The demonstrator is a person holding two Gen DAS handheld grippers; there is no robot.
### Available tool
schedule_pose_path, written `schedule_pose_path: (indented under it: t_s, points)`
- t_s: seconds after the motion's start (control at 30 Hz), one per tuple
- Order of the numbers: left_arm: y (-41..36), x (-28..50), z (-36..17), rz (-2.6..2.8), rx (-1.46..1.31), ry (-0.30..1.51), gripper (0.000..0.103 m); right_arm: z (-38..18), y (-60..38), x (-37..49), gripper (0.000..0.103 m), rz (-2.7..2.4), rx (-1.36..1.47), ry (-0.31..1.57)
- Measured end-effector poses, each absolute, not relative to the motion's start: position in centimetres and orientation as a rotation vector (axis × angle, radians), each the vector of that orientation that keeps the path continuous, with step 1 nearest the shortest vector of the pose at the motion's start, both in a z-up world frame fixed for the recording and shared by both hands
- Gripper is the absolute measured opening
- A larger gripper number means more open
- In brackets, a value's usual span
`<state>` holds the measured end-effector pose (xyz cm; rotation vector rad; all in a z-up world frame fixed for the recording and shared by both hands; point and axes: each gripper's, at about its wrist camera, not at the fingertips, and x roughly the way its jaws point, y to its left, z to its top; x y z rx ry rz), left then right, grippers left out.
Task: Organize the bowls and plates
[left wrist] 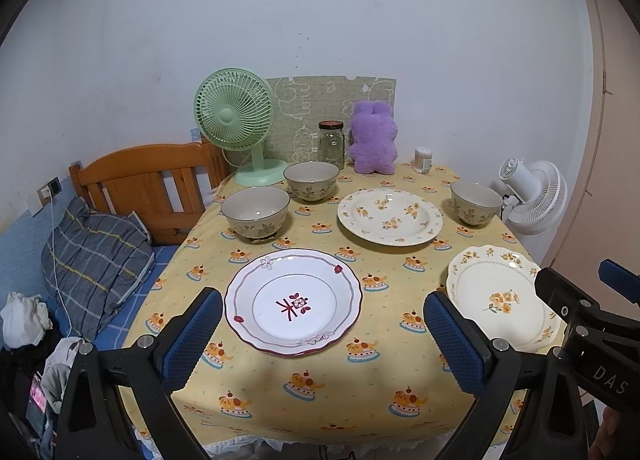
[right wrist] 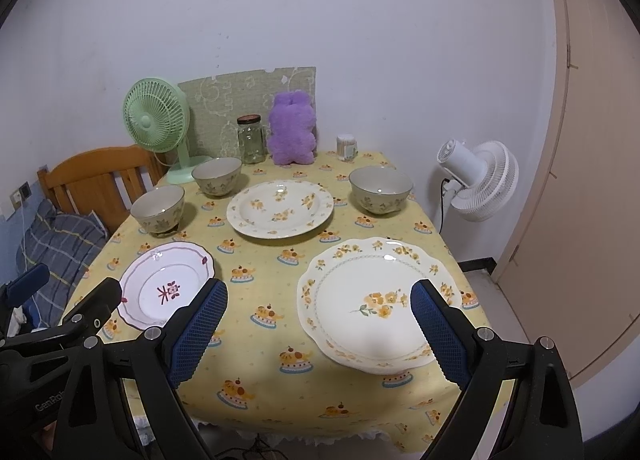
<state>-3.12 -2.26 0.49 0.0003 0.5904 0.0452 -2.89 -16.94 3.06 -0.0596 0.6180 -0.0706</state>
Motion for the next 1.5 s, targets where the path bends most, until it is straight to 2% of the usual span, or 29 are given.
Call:
schedule_pose_path:
  t_s: [0.9, 1.5]
  points:
    - [-1.6, -2.7, 0.1, 0.034, -0.002, 0.594, 0.096, 2.9, -15.7, -2.6, 0.095, -0.07, -0.065, 0.621]
    - [-1.5, 3.3, 0.2, -0.066, 0.045, 0.66, 0.088, 2.4, -14.7, 1.7, 0.09, -0.146, -0.013, 0.675]
